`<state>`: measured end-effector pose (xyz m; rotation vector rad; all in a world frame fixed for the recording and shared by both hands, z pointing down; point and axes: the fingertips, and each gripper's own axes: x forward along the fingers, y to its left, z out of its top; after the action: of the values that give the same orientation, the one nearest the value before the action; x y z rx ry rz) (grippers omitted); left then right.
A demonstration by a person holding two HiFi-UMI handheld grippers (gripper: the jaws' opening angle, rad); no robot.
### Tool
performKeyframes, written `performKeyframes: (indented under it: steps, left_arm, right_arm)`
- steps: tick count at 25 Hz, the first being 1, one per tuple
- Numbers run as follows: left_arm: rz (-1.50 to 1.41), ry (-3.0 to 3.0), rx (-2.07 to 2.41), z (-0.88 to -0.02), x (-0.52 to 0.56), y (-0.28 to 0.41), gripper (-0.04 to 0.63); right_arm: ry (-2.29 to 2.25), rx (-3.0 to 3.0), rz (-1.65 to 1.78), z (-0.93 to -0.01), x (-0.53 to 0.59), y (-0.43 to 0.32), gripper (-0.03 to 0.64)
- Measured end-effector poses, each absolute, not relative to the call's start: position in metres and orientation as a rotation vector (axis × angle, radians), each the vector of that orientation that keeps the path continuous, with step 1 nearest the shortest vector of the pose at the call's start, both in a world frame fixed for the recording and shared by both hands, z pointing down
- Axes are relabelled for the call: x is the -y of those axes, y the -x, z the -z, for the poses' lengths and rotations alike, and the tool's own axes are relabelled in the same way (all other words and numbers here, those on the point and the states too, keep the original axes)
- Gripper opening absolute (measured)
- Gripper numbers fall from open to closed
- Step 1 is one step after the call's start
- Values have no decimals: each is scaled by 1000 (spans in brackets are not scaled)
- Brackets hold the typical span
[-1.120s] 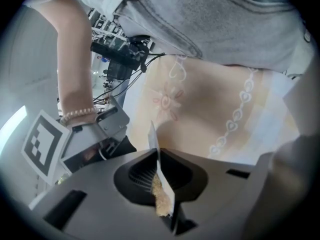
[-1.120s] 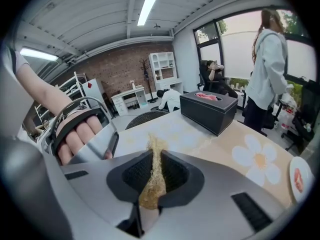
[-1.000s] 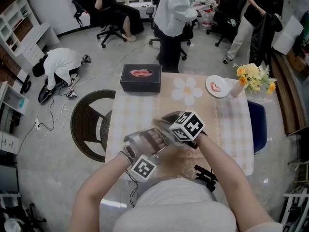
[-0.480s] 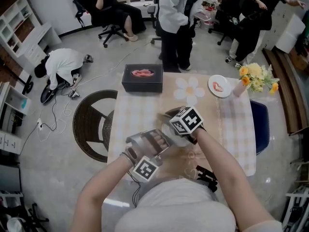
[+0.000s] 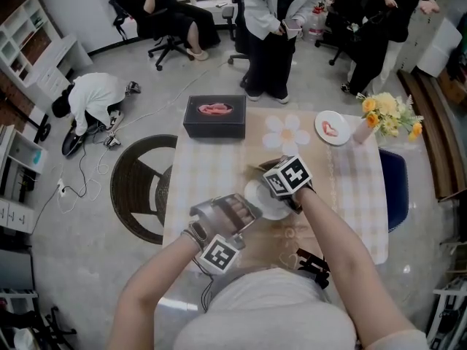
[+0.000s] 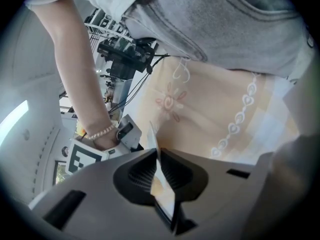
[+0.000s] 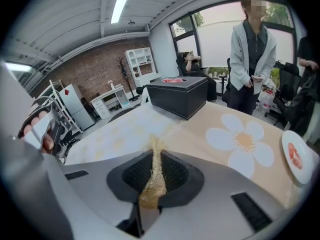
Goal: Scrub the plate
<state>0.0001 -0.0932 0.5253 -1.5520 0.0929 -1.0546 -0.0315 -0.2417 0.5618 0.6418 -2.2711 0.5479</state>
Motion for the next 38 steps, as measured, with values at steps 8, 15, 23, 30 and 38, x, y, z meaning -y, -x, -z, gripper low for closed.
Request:
performKeyframes:
  steps: [8,15,23,30,38]
  left_arm:
    - [1066,1564,-114,-526,96,2,18]
    - [1097,1603,-190,-522,104,7,18]
    - [1159,1714,-220,-533,102,13,18]
    - [1175,1795,-294,-531,105,17,18]
    - [1149,1831,-369,-524,110,16,18]
  right_arm:
    - [-712,2217,-587,-574,246,7,46]
    - [-766,2203,-592,-578,245,-8,46]
    - [-823,2206,-615,-580,238,-29,48]
    - [-836,2193,-636,-579,225,-47,48]
    - [-806,2219,-605,-569,204,-58,48]
